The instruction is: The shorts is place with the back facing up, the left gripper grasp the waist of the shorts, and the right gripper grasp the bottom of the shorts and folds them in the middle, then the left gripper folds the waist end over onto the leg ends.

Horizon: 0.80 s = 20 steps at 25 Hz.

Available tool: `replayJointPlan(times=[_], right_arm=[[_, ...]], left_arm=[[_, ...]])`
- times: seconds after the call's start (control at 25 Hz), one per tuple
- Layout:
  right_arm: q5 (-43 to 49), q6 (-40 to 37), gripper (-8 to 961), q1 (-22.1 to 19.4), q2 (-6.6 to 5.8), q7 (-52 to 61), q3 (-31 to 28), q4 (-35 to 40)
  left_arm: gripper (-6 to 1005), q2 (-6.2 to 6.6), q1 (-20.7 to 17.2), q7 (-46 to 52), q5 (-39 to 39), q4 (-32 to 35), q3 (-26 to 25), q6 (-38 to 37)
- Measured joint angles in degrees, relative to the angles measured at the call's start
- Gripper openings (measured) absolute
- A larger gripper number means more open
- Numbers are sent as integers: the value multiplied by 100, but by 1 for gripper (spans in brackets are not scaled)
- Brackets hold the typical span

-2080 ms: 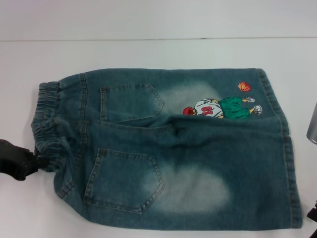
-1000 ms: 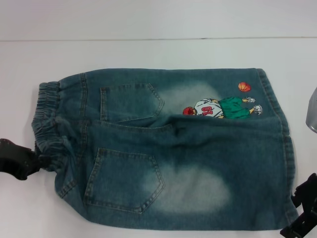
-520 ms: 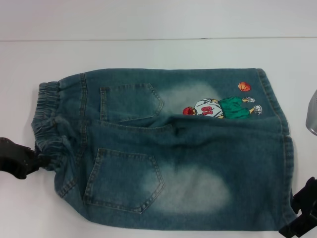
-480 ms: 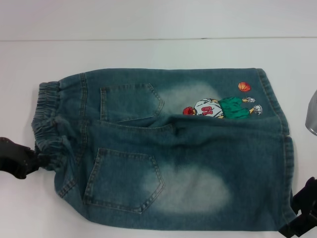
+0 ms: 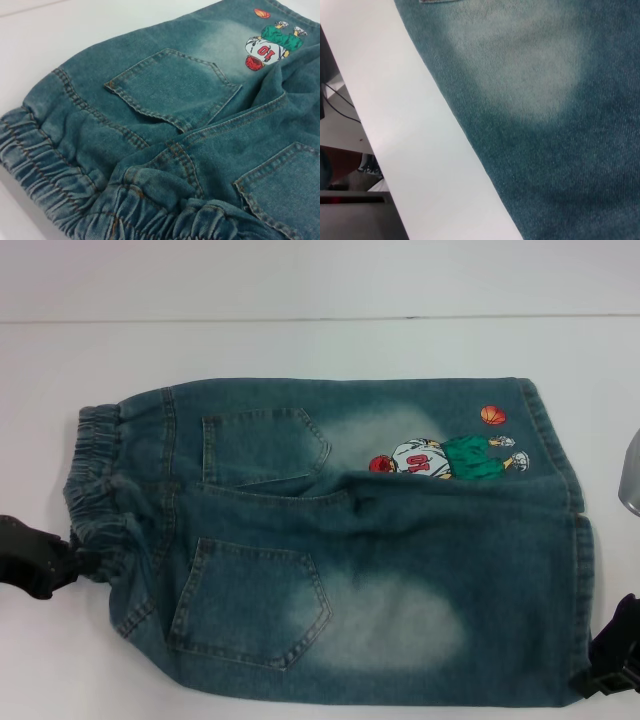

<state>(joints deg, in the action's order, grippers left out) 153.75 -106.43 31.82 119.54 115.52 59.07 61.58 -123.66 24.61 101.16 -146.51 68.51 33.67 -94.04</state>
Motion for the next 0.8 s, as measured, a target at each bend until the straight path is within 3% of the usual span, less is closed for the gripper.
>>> replayJointPlan(times=[0.24, 0.44, 0.56, 0.8], right_arm=[[-3, -38, 201, -1, -13, -127, -103, 12], [1, -40, 3, -20, -12, -293, -193, 32], [-29, -145, 4, -26, -9, -581, -587, 168], [-520, -427, 4, -34, -45, -1259, -1681, 631]], left_arm=[[59, 0, 7, 2, 0, -12, -1, 0], [59, 0, 9, 7, 12, -28, -35, 0], [60, 20, 11, 73, 175, -68, -95, -14], [60, 208, 139, 537, 641, -133, -496, -118]])
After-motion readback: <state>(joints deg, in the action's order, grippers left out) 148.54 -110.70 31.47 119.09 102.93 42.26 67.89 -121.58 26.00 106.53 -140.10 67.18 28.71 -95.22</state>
